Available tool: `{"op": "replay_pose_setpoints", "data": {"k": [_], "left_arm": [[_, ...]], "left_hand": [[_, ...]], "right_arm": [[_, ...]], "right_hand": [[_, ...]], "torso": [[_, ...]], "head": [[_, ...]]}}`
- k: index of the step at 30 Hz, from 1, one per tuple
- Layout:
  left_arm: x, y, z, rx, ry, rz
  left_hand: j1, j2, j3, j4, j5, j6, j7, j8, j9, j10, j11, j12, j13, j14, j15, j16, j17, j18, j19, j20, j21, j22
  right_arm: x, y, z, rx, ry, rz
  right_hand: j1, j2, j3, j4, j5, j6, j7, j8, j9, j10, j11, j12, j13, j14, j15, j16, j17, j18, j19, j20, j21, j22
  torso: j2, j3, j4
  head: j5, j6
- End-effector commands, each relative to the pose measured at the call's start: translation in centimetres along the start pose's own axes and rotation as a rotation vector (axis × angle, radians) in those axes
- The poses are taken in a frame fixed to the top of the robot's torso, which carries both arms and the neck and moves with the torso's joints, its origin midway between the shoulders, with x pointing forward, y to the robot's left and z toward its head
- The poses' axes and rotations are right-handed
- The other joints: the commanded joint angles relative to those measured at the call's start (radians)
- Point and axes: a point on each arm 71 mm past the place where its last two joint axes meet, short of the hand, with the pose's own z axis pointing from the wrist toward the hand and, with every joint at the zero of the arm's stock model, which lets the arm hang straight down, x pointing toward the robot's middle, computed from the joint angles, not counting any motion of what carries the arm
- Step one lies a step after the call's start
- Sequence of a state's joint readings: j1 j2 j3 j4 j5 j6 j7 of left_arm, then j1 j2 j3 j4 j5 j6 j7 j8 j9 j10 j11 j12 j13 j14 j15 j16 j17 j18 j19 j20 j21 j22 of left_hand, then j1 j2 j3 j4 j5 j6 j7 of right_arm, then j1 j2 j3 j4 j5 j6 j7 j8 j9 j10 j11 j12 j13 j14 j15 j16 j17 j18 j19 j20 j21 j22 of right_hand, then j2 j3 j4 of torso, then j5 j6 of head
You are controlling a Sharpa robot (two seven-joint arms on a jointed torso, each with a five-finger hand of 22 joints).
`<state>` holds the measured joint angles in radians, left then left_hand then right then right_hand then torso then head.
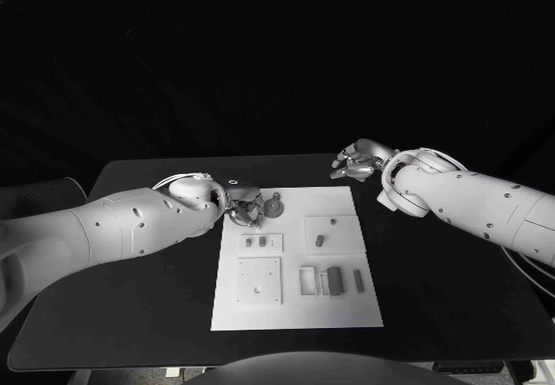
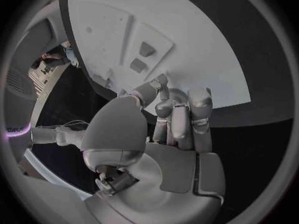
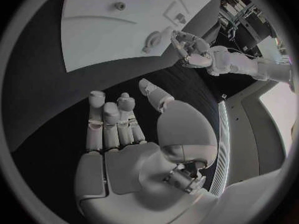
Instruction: Assemble the parts on the task board
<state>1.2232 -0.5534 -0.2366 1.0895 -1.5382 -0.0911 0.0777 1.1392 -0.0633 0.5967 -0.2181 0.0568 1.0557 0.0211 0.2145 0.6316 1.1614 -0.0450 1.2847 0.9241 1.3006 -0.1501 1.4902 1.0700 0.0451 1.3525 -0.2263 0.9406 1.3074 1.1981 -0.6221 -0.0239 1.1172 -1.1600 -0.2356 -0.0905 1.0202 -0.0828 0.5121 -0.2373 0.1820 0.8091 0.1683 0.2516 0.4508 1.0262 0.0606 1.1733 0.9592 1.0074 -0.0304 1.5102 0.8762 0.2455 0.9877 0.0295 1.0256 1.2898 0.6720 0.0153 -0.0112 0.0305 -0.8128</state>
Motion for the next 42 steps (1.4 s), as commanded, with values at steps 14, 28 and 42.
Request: {"op": "replay_pose_setpoints", "data": {"k": [14,28,42], "left_arm": [[0.14,-0.67,0.22,0.025,0.026,0.01],[0.31,-0.53,0.3,0.017,0.036,0.012],[0.75,-0.3,0.54,0.007,0.044,0.008]], "left_hand": [[-0.005,0.002,0.007,0.0,-0.001,0.056,0.048,0.004,0.022,0.005,0.002,-0.005,0.002,0.004,0.002,-0.007,0.001,0.09,-0.001,0.002,0.005,0.015],[-0.006,0.003,0.008,0.0,-0.001,0.055,0.048,0.004,0.023,0.005,0.002,-0.006,0.002,0.004,0.002,-0.007,0.002,0.09,-0.001,0.002,0.005,0.015],[-0.007,0.004,0.009,0.0,-0.001,0.053,0.048,0.004,0.023,0.005,0.002,-0.006,0.003,0.003,0.002,-0.008,0.001,0.089,-0.002,0.002,0.005,0.015]], "right_arm": [[0.13,0.16,0.02,-0.009,0.012,-0.009],[0.12,0.14,0.0,-0.009,0.013,-0.009],[0.17,0.23,0.03,-0.011,0.015,-0.009]], "right_hand": [[-0.008,-0.003,0.0,0.007,0.0,-0.001,0.009,-0.002,0.0,-0.006,0.004,0.006,-0.002,0.0,-0.009,0.003,-0.001,0.016,-0.002,-0.008,0.003,-0.002],[-0.008,-0.003,0.0,0.007,0.0,-0.001,0.009,-0.002,0.0,-0.007,0.004,0.006,-0.002,0.0,-0.009,0.004,-0.001,0.016,-0.002,-0.008,0.003,-0.002],[-0.007,-0.002,0.0,0.007,0.0,-0.002,0.009,-0.002,0.0,-0.007,0.004,0.007,-0.002,0.0,-0.009,0.004,-0.002,0.016,-0.002,-0.008,0.003,-0.002]], "torso": [[0.0,0.0005,-0.0011],[0.0,0.0006,-0.0003],[0.0,0.0005,-0.0007]], "head": [[0.004,-0.001],[0.003,-0.002],[0.002,-0.003]]}}
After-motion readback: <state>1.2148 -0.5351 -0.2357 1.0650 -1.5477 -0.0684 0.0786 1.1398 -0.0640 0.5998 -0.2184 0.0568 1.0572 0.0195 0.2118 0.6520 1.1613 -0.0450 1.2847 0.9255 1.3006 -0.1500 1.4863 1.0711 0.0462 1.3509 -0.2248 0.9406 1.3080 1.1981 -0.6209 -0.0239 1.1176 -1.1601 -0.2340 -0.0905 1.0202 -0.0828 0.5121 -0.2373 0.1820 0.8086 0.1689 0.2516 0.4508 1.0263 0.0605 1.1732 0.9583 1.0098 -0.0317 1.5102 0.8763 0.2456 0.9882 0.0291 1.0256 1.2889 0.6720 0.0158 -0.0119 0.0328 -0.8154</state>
